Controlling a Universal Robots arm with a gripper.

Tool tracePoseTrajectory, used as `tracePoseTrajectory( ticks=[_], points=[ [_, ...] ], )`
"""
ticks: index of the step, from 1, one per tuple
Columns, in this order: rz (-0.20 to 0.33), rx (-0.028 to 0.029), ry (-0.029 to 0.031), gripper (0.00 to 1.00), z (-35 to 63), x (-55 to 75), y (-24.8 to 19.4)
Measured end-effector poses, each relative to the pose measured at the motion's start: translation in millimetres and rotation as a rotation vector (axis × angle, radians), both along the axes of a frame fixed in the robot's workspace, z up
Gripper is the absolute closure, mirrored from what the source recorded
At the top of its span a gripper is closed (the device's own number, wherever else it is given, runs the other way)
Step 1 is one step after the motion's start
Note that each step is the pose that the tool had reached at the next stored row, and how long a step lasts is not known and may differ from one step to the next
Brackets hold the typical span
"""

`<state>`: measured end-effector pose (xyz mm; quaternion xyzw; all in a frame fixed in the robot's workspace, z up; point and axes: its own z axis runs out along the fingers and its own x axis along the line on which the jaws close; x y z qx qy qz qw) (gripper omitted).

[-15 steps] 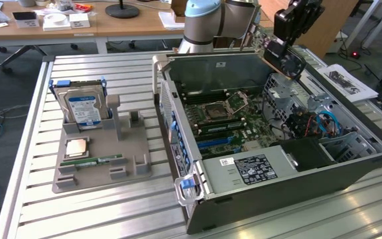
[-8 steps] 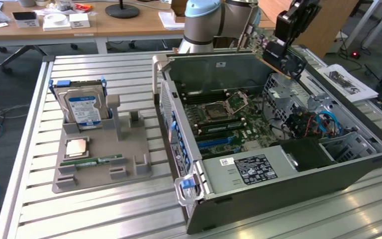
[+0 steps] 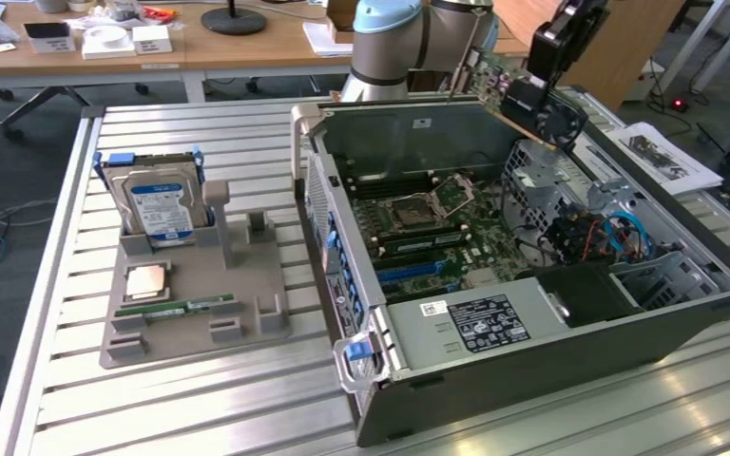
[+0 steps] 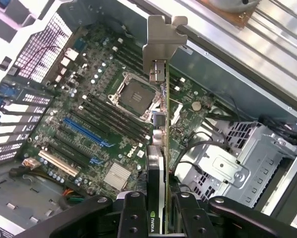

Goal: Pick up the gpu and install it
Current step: 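Insert the gpu into the slot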

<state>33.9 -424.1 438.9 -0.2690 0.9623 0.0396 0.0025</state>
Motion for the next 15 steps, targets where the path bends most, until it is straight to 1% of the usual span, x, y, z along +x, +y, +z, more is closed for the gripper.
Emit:
tracePoseTrajectory(
  ticks=[5, 15],
  points=[
    [0.057, 0.0000, 0.0000, 0.73, -0.3, 0.0, 0.0],
    [0.205, 0.0000, 0.0000, 0.73, -1.3, 0.0, 0.0]
  ],
)
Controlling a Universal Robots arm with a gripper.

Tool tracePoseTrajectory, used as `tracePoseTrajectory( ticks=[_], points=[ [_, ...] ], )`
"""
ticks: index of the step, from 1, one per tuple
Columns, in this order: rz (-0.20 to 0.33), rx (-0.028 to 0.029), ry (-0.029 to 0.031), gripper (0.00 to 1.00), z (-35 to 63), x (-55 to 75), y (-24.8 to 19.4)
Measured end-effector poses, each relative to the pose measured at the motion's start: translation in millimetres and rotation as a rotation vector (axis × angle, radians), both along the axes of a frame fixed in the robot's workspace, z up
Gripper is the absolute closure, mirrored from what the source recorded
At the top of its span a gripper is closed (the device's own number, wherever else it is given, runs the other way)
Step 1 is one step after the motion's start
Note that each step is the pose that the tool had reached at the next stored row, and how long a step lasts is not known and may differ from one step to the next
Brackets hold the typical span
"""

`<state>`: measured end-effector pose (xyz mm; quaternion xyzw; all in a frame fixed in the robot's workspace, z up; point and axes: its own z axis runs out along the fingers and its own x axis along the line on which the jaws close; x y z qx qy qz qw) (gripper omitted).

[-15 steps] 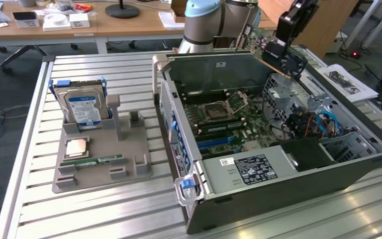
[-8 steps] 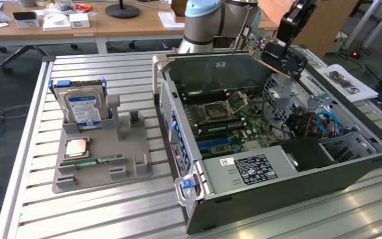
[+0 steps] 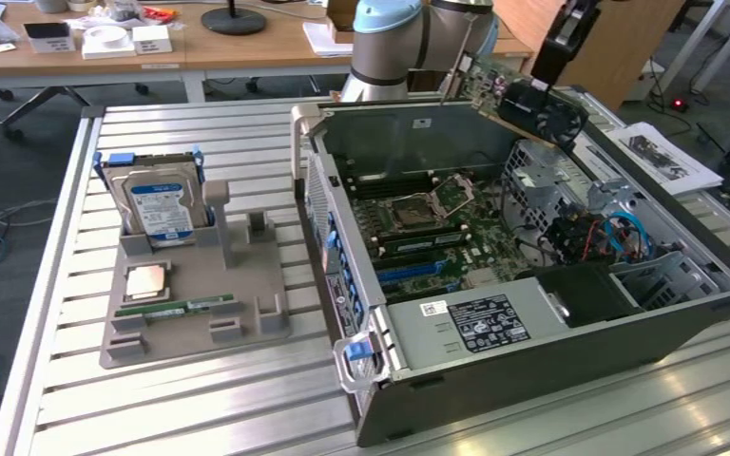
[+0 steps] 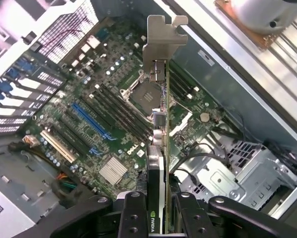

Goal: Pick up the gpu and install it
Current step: 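Insert the gpu into the slot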

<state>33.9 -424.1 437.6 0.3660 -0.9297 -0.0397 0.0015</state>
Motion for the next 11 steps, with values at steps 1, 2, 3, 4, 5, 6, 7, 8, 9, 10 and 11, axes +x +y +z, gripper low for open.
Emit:
tracePoseTrajectory(
  ticks=[1, 2, 3, 4, 5, 6, 7, 8, 9, 10, 11],
  points=[
    [0.015, 0.0000, 0.0000, 0.73, -0.1, 0.0, 0.0],
    [0.031, 0.0000, 0.0000, 0.73, -0.2, 0.0, 0.0],
    [0.048, 0.0000, 0.0000, 0.73, -0.3, 0.0, 0.0],
    [0.064, 0.0000, 0.0000, 0.73, -0.4, 0.0, 0.0],
    [0.081, 0.0000, 0.0000, 0.73, -0.6, 0.0, 0.0],
    [0.099, 0.0000, 0.0000, 0.73, -0.8, 0.0, 0.0],
    [0.115, 0.0000, 0.0000, 0.73, -0.9, 0.0, 0.0],
    [0.131, 0.0000, 0.0000, 0.73, -1.0, 0.0, 0.0],
    [0.146, -0.0001, 0.0000, 0.73, -1.1, 0.0, 0.0],
    [0.162, 0.0000, 0.0000, 0.73, -1.3, 0.0, 0.0],
    [0.177, 0.0000, 0.0000, 0.73, -1.4, 0.0, 0.0]
  ],
)
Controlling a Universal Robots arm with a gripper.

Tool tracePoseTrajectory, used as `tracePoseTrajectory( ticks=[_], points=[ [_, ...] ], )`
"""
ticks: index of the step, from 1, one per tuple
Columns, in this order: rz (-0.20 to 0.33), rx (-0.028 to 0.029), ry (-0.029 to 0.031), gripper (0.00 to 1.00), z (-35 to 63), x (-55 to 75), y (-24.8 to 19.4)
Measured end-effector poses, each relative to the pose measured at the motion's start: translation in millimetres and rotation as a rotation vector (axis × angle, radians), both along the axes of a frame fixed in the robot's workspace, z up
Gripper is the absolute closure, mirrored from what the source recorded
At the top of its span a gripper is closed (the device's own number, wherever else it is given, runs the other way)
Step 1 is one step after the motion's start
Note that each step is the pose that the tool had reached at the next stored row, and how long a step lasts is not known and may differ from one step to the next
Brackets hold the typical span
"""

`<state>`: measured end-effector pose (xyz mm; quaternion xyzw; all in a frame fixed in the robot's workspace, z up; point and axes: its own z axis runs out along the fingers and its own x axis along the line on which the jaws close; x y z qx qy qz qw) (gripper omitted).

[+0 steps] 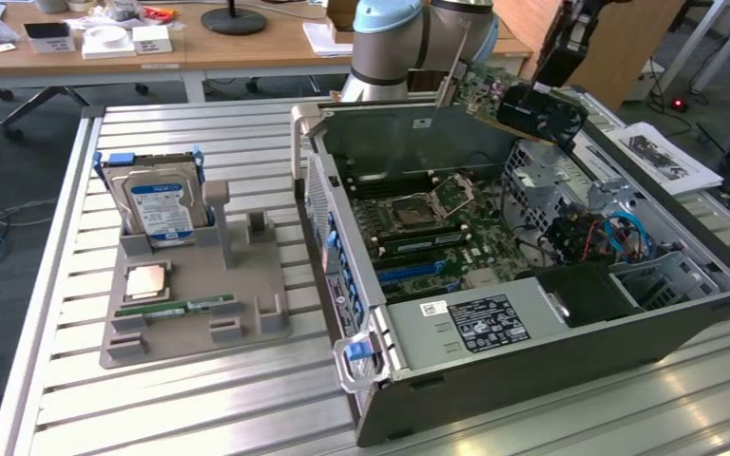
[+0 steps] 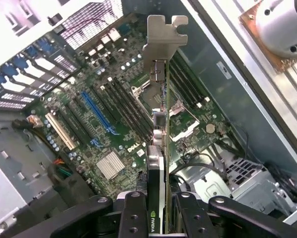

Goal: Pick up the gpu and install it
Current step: 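Insert the gpu into the slot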

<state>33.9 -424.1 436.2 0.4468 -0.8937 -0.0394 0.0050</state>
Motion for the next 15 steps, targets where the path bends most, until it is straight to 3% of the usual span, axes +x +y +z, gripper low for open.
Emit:
tracePoseTrajectory(
  ticks=[15],
  points=[
    [0.212, -0.0001, -0.0001, 0.73, -2.2, 0.0, 0.0]
  ],
)
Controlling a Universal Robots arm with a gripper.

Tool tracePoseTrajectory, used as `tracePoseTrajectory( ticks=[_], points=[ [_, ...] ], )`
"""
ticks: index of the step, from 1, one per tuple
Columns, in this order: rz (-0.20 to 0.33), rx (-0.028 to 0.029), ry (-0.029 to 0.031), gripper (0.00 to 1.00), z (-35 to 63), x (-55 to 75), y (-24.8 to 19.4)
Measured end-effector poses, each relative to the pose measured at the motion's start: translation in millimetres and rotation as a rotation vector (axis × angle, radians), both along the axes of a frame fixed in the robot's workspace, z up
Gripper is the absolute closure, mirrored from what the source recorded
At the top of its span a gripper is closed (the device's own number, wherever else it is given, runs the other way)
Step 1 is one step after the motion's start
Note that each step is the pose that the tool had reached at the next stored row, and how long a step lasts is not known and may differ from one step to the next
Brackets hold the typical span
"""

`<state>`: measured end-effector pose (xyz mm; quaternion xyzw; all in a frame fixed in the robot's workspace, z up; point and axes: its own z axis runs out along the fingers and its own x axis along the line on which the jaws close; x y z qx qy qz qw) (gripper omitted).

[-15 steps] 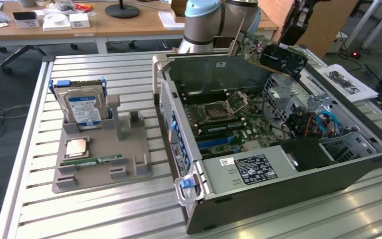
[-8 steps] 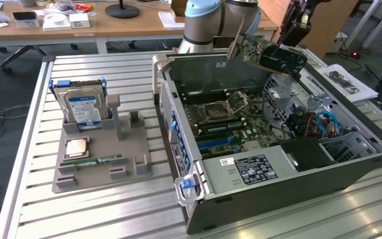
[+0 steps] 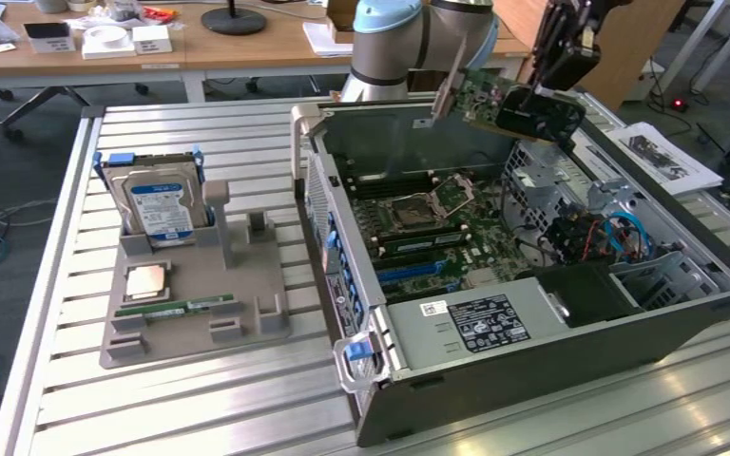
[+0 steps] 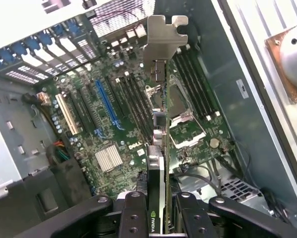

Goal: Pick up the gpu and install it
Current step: 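Insert the gpu into the slot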

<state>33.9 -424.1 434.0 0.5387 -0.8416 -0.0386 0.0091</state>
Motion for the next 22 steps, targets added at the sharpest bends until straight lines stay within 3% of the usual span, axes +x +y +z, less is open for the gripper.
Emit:
tracePoseTrajectory(
  ticks=[18, 20, 22],
  points=[
    [0.234, 0.0000, -0.0013, 0.73, -1.7, 0.0, 0.0],
    [0.255, -0.0002, -0.0031, 0.73, -2.0, 0.1, 0.0],
    [0.274, -0.0009, -0.0086, 0.73, -2.4, 0.0, 0.0]
  ],
)
